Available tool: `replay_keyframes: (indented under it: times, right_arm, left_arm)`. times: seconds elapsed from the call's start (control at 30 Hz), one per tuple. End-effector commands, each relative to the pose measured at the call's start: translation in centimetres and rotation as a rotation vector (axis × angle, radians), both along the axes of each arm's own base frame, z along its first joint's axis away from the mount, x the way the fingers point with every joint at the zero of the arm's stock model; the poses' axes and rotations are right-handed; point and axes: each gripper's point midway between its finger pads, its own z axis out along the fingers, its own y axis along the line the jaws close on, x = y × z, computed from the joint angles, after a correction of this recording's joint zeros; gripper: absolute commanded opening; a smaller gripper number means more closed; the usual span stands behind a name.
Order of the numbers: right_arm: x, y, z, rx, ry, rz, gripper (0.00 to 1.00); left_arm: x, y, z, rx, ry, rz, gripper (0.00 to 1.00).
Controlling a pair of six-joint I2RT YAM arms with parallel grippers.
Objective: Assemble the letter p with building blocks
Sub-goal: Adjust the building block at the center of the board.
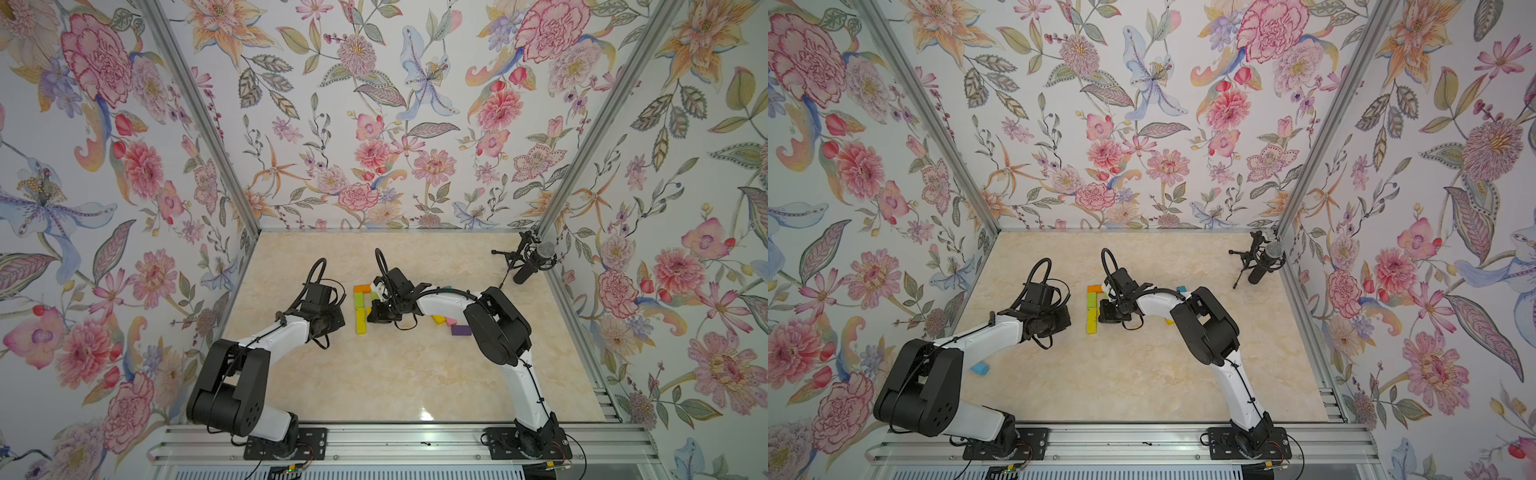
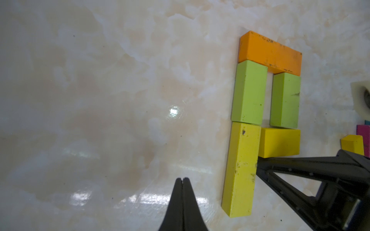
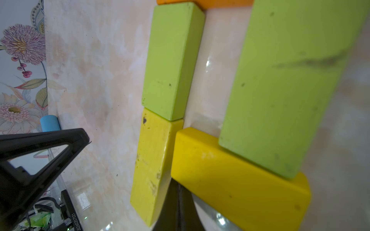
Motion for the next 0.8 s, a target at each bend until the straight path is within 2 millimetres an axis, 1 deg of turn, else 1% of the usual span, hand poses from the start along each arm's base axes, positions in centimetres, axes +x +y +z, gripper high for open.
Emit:
replay_keyframes:
  times: [0.0,0.17,0.23,0.3,0.4,0.47,0.53,0.67,0.77]
  right_arm:
    - [-0.2,-0.3,-1.5,-0.036,0.033,-0.001,0.01]
    - [-0.3,-0.3,-0.9,-0.029,0.031,-0.001,0.01]
    - [-0.3,-0.2,-0.2,-0.019,0.023,0.003,0.01]
    - [-0.2,-0.3,1.1,-0.001,0.006,0.002,0.01]
    - [-0.1,-0.5,3.7,0.024,-0.038,0.001,0.01]
    - [0.2,-1.2,5.4,0.038,-0.063,-0.012,0.01]
    - [0.5,-1.9,6.4,0.046,-0.075,-0.024,0.01]
    - [1.4,-3.8,6.9,0.037,-0.091,-0.055,0.01]
    - [2.0,-5.2,5.9,0.013,-0.079,-0.084,0.01]
  left_arm:
    - [0.6,0.0,0.2,-0.003,-0.013,-0.013,0.00]
    - [0.7,0.0,0.1,-0.007,-0.013,-0.013,0.00]
    - [0.7,-0.2,0.0,-0.012,-0.010,-0.016,0.00]
    - [0.7,-0.2,-0.1,-0.016,-0.008,-0.019,0.00]
    - [0.8,-0.4,0.1,-0.020,-0.011,-0.021,0.00]
    - [0.9,-0.4,0.1,-0.021,-0.015,-0.023,0.00]
    - [1.0,-0.4,0.1,-0.021,-0.014,-0.023,0.00]
    - [1.1,-0.7,-0.1,-0.032,-0.011,-0.028,0.00]
    - [1.2,-0.9,-0.4,-0.041,-0.004,-0.032,0.00]
